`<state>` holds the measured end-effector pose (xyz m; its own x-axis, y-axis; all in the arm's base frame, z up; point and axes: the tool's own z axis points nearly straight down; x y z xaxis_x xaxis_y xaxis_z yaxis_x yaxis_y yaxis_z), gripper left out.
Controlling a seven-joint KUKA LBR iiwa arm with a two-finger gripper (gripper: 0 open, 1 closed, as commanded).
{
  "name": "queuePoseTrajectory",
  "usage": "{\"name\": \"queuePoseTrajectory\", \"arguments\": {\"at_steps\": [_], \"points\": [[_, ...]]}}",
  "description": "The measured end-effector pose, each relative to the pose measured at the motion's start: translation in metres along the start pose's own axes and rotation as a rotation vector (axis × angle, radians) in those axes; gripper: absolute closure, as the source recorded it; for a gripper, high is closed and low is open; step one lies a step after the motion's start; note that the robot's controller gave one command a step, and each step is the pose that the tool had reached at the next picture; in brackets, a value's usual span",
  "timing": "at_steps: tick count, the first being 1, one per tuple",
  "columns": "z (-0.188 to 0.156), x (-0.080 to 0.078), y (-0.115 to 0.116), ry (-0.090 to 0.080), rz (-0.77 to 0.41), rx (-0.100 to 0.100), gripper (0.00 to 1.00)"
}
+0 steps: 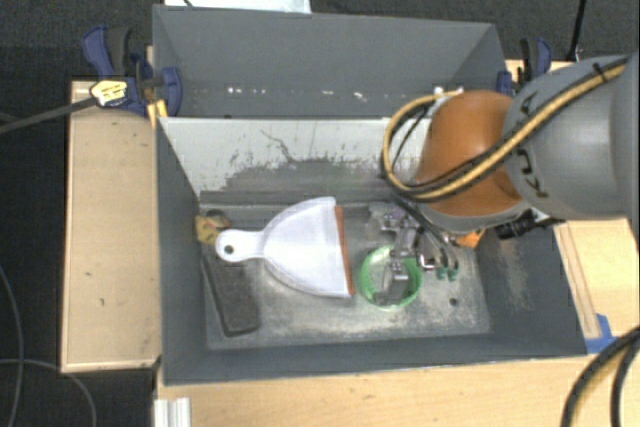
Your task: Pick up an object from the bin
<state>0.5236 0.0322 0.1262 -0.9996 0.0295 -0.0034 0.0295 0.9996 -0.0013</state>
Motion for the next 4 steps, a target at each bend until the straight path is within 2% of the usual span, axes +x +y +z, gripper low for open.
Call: {"name": "queuePoseTrajectory", "arguments": {"at_steps": [1, 2, 3, 4], "points": [[-0.001, -0.002, 0.01, -0.002, -0.041, -0.001, 0.0], [0.017, 0.011, -0.002, 0.007, -0.077, -0.002, 0.0], [0.026, 0.026, 0.035, -0.001, -0.144, 0.0, 0.0], [0.033, 0.036, 0.075, 0.003, -0.168, -0.005, 0.0]]}}
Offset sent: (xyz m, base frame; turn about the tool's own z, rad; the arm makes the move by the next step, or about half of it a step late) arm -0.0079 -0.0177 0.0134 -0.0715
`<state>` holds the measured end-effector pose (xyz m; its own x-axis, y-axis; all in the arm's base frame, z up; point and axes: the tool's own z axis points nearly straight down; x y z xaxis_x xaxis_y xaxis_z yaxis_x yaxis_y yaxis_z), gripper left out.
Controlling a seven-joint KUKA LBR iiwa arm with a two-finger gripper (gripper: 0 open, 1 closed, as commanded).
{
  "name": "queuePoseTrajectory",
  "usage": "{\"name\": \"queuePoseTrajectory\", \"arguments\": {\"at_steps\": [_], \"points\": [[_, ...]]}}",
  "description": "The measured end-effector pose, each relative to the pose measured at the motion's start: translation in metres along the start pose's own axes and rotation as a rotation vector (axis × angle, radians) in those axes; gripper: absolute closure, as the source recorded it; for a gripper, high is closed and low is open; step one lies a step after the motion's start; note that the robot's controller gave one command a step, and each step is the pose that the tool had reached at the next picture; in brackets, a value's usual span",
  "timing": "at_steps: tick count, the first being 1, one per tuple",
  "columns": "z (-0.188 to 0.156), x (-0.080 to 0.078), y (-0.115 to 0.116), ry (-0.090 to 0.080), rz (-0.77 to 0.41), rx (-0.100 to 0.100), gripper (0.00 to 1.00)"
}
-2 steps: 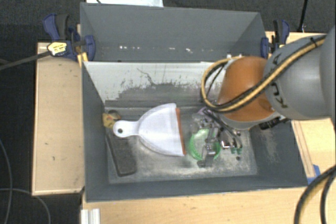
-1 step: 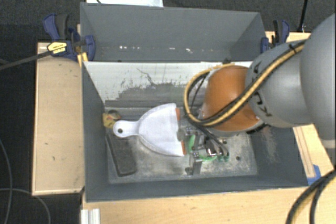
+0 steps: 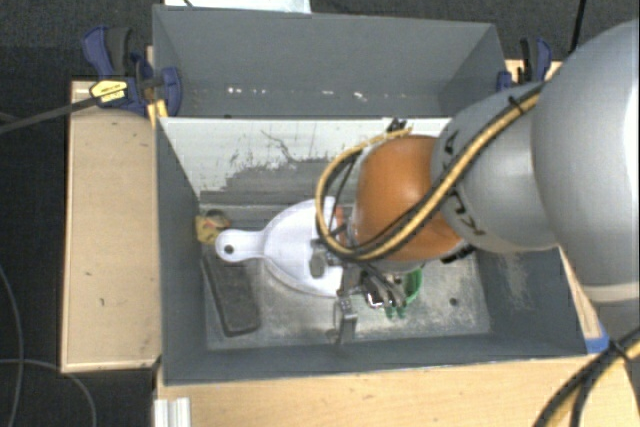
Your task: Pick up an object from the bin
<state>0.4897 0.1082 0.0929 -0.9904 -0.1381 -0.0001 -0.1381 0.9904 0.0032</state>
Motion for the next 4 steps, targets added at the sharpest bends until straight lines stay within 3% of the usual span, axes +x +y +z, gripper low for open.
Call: {"name": "queuePoseTrajectory", "arguments": {"at_steps": [1, 2, 3, 4], "points": [[0.007, -0.033, -0.026, -0.001, 0.077, 0.001, 0.0], [-0.031, -0.044, -0.005, 0.002, 0.15, 0.004, 0.0], [0.023, 0.006, -0.006, -0.001, 0.081, 0.003, 1.0], [0.023, 0.006, -0.006, -0.001, 0.08, 0.003, 1.0]]}}
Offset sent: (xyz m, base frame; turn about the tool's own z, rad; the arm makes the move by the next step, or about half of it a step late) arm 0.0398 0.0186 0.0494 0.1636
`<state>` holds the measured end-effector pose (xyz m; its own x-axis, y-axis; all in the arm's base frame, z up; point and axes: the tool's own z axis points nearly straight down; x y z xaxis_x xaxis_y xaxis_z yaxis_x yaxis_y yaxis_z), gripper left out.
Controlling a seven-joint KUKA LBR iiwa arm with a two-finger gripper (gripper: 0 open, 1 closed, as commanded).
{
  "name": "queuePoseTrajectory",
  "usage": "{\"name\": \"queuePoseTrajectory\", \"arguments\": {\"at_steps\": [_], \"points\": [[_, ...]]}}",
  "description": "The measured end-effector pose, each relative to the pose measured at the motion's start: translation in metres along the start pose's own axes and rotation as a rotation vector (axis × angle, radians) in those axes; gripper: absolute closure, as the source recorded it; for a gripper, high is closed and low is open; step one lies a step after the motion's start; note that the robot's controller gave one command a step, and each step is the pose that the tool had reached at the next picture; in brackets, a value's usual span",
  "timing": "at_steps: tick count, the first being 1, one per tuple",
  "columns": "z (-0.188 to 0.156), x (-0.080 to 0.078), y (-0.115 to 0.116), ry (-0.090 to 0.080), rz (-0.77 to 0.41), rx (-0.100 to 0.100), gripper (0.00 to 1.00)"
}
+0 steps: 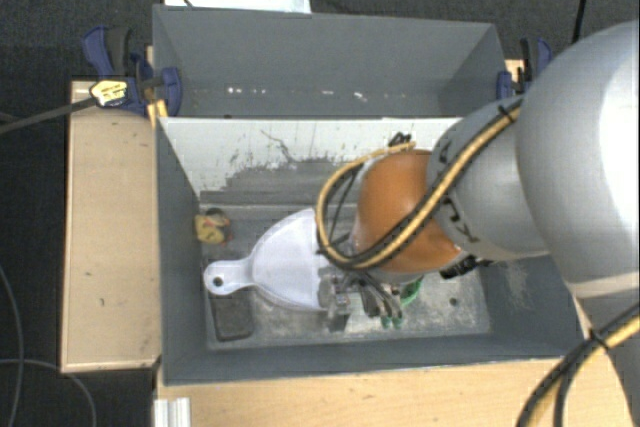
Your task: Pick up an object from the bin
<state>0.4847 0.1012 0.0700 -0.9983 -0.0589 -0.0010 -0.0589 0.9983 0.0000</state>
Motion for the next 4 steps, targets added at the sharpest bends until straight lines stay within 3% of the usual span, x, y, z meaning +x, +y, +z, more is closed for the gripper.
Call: {"name": "queuePoseTrajectory", "arguments": {"at_steps": [1, 2, 3, 4], "points": [[-0.145, -0.013, -0.002, -0.001, -0.048, 0.0, 1.0], [-0.145, -0.013, -0.002, -0.001, -0.049, 0.0, 1.0], [-0.114, -0.016, -0.014, 0.0, -0.383, -0.001, 1.0], [-0.114, -0.016, -0.014, 0.0, -0.383, -0.001, 1.0]]}}
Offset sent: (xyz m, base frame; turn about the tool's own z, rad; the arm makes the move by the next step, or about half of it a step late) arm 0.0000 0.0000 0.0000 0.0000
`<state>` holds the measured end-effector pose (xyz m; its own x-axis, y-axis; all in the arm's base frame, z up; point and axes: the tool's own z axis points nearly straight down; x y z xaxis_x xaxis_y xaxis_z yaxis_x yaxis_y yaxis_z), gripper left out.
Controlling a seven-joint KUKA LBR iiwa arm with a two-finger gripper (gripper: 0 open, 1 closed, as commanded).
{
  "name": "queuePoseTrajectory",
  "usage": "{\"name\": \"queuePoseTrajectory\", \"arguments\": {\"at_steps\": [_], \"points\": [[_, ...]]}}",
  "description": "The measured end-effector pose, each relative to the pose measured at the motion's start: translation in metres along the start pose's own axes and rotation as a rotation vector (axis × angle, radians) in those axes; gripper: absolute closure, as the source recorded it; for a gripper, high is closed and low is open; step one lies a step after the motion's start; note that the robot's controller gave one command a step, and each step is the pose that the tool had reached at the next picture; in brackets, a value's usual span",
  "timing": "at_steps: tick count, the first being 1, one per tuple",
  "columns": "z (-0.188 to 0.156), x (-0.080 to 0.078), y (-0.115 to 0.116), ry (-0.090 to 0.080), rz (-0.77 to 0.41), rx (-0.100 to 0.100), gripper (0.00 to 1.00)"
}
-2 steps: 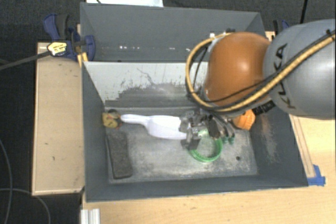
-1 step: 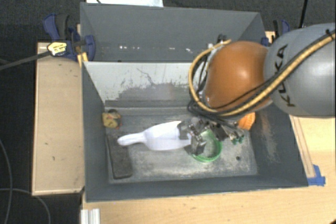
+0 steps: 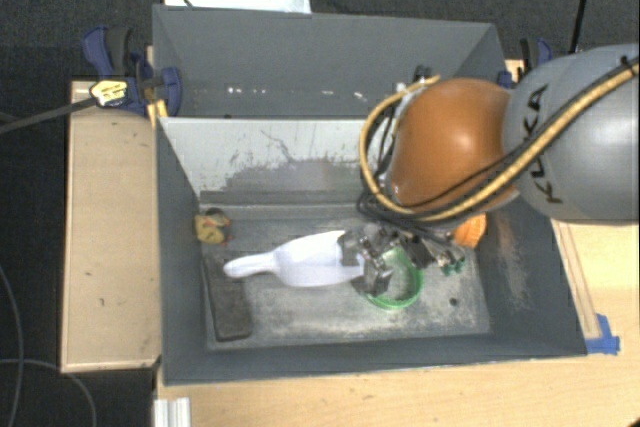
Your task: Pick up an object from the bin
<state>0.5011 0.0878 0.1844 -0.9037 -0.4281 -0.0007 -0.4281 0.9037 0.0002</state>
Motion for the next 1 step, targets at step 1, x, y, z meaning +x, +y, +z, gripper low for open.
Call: {"name": "queuePoseTrajectory", "arguments": {"at_steps": [1], "points": [[-0.0367, -0.0025, 0.001, 0.001, -0.009, 0.0, 1.0]]}}
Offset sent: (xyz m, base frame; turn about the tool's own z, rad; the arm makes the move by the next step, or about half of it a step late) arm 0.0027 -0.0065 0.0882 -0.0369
